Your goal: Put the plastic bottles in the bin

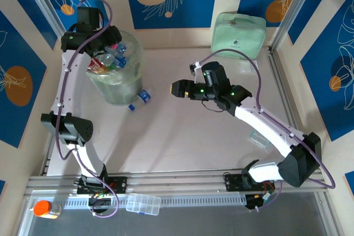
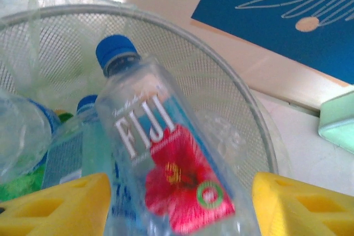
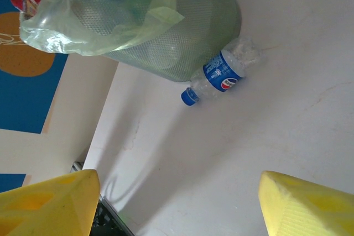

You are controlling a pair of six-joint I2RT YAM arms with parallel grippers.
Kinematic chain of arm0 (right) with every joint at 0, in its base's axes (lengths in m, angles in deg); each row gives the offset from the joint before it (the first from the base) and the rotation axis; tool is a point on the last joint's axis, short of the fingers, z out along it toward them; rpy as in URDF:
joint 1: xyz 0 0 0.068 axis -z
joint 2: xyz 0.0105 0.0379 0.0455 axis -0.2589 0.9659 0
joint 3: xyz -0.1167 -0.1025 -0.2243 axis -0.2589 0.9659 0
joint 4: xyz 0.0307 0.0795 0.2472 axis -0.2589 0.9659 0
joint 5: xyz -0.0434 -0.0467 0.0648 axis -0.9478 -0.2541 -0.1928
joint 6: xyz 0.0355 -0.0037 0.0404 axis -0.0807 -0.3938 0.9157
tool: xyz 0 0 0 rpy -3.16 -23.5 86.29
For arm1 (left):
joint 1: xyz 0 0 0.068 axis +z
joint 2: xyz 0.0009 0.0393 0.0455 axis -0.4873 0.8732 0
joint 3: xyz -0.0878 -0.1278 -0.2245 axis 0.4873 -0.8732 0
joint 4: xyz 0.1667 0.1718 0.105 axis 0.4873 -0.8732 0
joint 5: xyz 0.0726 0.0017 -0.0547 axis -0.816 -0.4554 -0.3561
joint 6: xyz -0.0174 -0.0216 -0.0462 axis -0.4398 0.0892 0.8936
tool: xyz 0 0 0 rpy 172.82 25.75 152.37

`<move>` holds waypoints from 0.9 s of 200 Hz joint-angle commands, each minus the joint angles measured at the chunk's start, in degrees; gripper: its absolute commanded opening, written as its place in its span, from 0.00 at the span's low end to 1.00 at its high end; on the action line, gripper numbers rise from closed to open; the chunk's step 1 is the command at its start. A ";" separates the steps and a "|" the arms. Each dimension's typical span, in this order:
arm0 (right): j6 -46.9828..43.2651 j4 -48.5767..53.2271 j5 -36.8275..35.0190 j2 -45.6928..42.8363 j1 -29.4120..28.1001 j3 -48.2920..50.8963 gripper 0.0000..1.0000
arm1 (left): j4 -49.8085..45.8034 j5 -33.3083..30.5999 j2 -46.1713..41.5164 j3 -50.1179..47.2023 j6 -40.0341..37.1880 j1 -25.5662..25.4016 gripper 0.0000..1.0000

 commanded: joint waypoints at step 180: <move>32.42 -22.68 15.07 51.52 0.31 -24.36 0.89 | 18.40 5.98 -63.74 -64.86 -0.77 -12.85 0.65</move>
